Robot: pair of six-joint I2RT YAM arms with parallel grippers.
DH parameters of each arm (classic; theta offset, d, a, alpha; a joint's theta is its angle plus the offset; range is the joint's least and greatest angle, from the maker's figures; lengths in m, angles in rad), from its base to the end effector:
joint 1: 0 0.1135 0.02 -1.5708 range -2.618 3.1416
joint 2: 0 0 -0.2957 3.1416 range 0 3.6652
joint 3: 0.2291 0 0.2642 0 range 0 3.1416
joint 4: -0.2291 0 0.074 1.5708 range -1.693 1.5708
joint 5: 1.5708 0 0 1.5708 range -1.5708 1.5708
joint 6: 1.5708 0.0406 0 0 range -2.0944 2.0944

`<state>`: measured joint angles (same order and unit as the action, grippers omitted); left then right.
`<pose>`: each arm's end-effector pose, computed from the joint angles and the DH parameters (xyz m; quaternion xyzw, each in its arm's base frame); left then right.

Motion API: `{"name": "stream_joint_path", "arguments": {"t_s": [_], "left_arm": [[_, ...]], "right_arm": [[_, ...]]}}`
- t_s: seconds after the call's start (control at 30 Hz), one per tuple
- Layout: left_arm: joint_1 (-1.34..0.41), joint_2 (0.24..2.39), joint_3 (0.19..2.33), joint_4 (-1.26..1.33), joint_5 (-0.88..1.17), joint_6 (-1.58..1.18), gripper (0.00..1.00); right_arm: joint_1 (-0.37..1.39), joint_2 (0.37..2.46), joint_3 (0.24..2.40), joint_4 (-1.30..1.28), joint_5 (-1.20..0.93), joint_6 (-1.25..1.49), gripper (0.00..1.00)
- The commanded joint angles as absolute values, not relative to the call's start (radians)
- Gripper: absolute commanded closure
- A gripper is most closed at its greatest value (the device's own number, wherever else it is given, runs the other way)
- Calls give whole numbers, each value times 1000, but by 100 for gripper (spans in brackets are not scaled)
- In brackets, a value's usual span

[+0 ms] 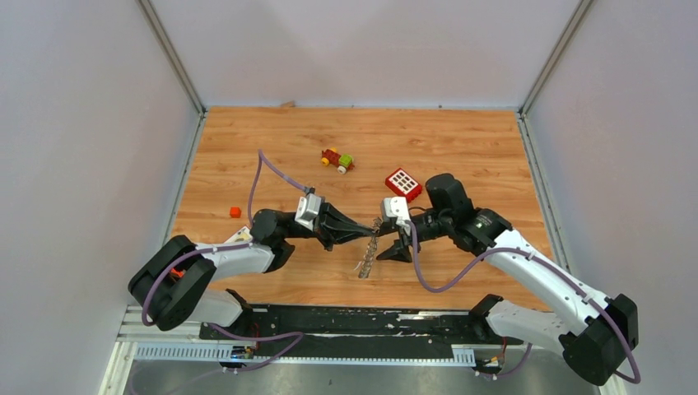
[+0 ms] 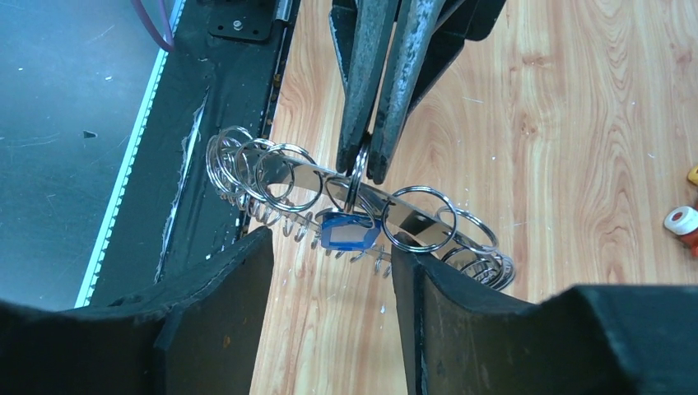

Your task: Put the keys on the keyring

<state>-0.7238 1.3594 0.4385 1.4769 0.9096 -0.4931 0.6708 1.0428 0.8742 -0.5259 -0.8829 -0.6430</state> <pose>0.1627 -0.1866 0.2863 0.4316 0.3894 -0.6239 0.5222 0.1461 0.1560 0.3210 -0.6435 0.5377 0.3922 0.3782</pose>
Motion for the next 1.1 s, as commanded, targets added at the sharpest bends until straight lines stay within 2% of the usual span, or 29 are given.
{"name": "stream_joint_path", "arguments": {"t_s": [0.0, 0.43, 0.73, 1.07], "left_arm": [[-718, 1351, 447, 1604, 868, -498, 100], [-718, 1356, 442, 1607, 836, -492, 100], [-718, 1358, 439, 1606, 839, -483, 100], [-713, 1354, 433, 1606, 846, -475, 100]], "right_arm": [[667, 1038, 839, -406, -901, -574, 45], [672, 1051, 824, -351, -903, -537, 52], [670, 1039, 827, -361, -881, -545, 79], [662, 998, 841, -434, -830, -593, 91]]}}
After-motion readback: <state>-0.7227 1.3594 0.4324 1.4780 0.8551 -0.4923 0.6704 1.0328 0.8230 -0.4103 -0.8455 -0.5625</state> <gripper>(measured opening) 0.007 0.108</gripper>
